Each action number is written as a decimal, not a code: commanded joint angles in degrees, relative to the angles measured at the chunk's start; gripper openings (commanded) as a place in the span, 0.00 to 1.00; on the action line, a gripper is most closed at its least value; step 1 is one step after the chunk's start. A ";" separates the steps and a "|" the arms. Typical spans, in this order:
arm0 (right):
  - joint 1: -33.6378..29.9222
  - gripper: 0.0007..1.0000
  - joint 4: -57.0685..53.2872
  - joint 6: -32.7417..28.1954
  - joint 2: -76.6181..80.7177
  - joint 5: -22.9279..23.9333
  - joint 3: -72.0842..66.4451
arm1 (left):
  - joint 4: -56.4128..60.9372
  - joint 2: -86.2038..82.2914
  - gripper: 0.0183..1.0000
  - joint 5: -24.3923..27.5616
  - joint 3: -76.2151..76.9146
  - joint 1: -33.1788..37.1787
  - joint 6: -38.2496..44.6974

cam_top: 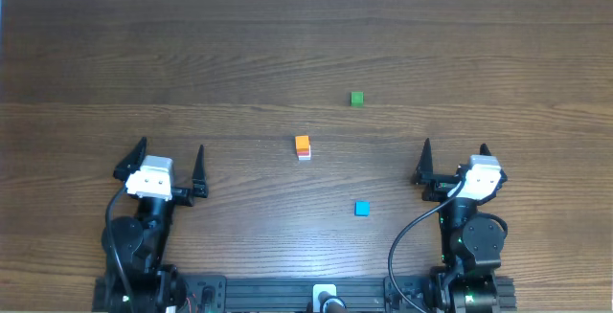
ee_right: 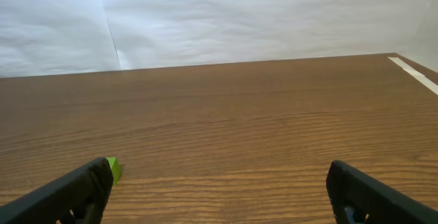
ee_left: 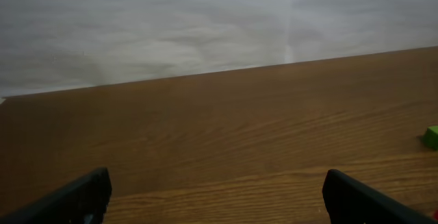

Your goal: Stack Cubes

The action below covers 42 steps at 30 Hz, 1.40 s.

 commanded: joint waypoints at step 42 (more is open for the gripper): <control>15.52 0.99 -20.37 5.64 79.78 -3.89 62.69 | 0.09 -0.68 1.00 0.33 -0.46 0.39 0.81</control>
